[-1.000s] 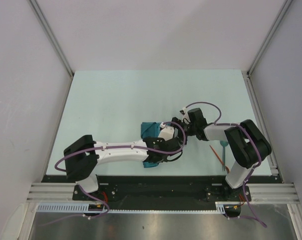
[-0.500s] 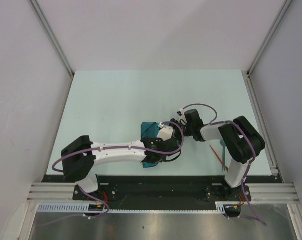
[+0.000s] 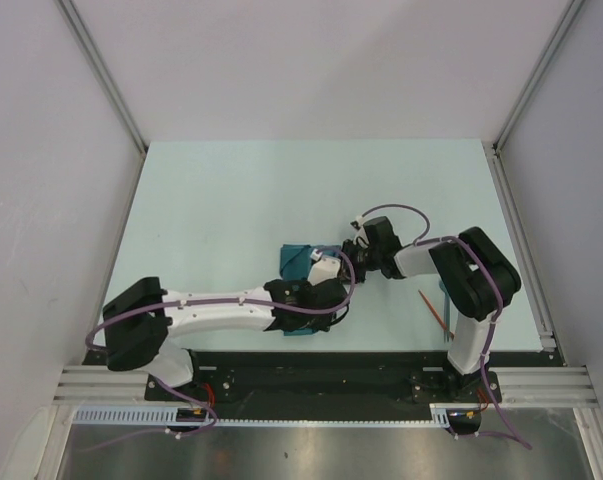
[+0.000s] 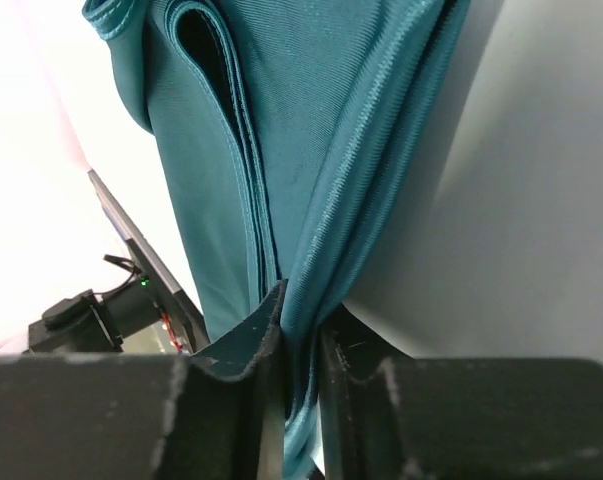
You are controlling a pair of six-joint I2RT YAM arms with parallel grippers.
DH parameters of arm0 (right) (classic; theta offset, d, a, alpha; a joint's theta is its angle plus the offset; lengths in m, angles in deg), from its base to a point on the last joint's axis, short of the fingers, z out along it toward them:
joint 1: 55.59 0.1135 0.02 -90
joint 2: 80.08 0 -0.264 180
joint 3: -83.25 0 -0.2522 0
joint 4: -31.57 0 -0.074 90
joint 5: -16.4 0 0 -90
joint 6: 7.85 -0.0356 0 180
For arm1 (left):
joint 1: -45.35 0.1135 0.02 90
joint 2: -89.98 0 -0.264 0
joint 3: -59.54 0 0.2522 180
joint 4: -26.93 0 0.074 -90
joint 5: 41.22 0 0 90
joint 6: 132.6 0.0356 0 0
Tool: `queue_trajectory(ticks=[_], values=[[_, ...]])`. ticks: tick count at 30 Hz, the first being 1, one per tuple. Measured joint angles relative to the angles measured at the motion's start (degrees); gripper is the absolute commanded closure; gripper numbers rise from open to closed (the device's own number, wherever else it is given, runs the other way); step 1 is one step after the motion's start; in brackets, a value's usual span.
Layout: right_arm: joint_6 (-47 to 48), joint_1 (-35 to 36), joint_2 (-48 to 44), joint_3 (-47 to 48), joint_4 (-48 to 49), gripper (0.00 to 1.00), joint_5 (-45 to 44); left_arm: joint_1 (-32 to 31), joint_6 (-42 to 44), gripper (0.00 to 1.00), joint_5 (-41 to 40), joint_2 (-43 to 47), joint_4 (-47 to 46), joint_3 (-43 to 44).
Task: Fold the napkin into a case and place the utensils inside
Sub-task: Pick up the 2/3-rectangle-folded napkin at the center of the board, then fold the 2/3-rectangle-folded napkin at the center of the board.
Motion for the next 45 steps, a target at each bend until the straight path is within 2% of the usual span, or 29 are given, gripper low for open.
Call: queue_trajectory(ticks=[3, 6, 7, 8, 10, 14, 18, 25, 36, 45], values=[[1.0, 0.2, 0.1, 0.7, -0.9, 0.86, -0.6, 0.3, 1.4, 0.44, 2.4, 3.5, -2.4, -1.8], [2.1, 0.5, 0.1, 1.4, -2.2, 0.89, -1.4, 2.3, 2.3, 0.57, 6.0, 8.2, -4.4, -2.7], [2.5, 0.7, 0.1, 1.8, -2.8, 0.89, -1.6, 3.6, 2.6, 0.69, 7.2, 9.8, -5.3, -2.8], [2.8, 0.8, 0.1, 2.0, -3.2, 0.9, -1.9, 5.0, 2.7, 0.74, 8.0, 11.1, -6.1, -3.0], [3.4, 1.0, 0.1, 2.5, -4.0, 0.91, -2.5, 11.0, 2.8, 0.87, 11.4, 14.3, -8.9, -3.6], [4.0, 1.4, 0.1, 3.1, -5.2, 0.92, -3.1, 24.3, 2.1, 0.99, 16.4, 13.6, -16.1, -4.3], [4.8, 1.9, -0.2, 3.9, -6.8, 0.93, -4.2, 32.9, 2.7, 1.0, 20.2, 4.4, -21.5, -3.1], [6.0, 2.7, -0.5, 5.3, -9.8, 0.96, -6.0, 37.4, 3.3, 1.0, 24.2, -8.2, -25.4, -2.4], [8.2, 5.4, -1.5, 9.3, -18.3, 1.0, -12.0, 39.6, 3.3, 1.0, 25.9, -15.4, -29.6, 0.2], [8.8, 11.9, -1.2, 20.8, -30.8, 1.0, -22.1, 39.6, 3.1, 1.0, 27.7, -16.4, -33.9, -0.5]])
